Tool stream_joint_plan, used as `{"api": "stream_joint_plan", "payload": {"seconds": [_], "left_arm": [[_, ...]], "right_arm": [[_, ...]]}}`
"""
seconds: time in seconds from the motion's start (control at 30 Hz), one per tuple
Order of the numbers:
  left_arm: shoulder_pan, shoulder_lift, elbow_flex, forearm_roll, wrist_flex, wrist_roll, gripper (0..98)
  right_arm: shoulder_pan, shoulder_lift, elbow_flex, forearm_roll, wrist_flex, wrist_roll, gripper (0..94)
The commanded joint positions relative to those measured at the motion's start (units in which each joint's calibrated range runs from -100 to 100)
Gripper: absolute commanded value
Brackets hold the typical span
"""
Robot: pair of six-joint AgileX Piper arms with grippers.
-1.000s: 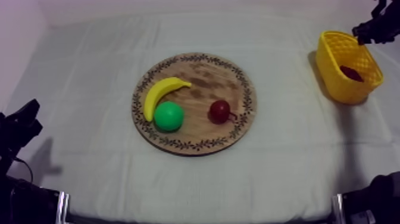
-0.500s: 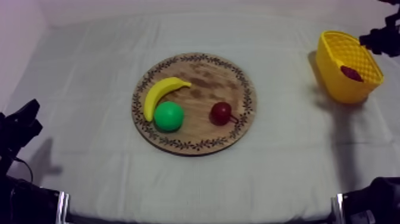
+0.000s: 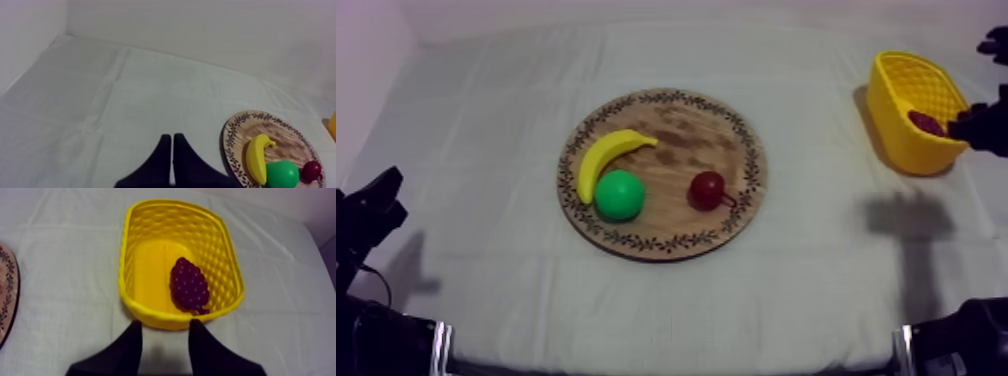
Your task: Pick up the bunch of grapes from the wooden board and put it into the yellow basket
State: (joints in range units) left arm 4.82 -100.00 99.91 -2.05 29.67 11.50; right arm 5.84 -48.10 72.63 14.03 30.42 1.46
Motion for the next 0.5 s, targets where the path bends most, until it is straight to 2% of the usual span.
{"api": "stream_joint_plan", "payload": {"seconds": [0.0, 0.47], "left_arm": [[0.0, 0.0, -0.02, -0.02, 0.0, 0.0, 0.1], [0.0, 0.0, -0.02, -0.02, 0.0, 0.0, 0.1]], "right_arm": [[-0.19, -4.21, 4.49, 0.31, -0.49, -0.3, 27.5], [-2.09, -24.45, 21.76, -0.35, -0.98, -0.24, 20.0]]}}
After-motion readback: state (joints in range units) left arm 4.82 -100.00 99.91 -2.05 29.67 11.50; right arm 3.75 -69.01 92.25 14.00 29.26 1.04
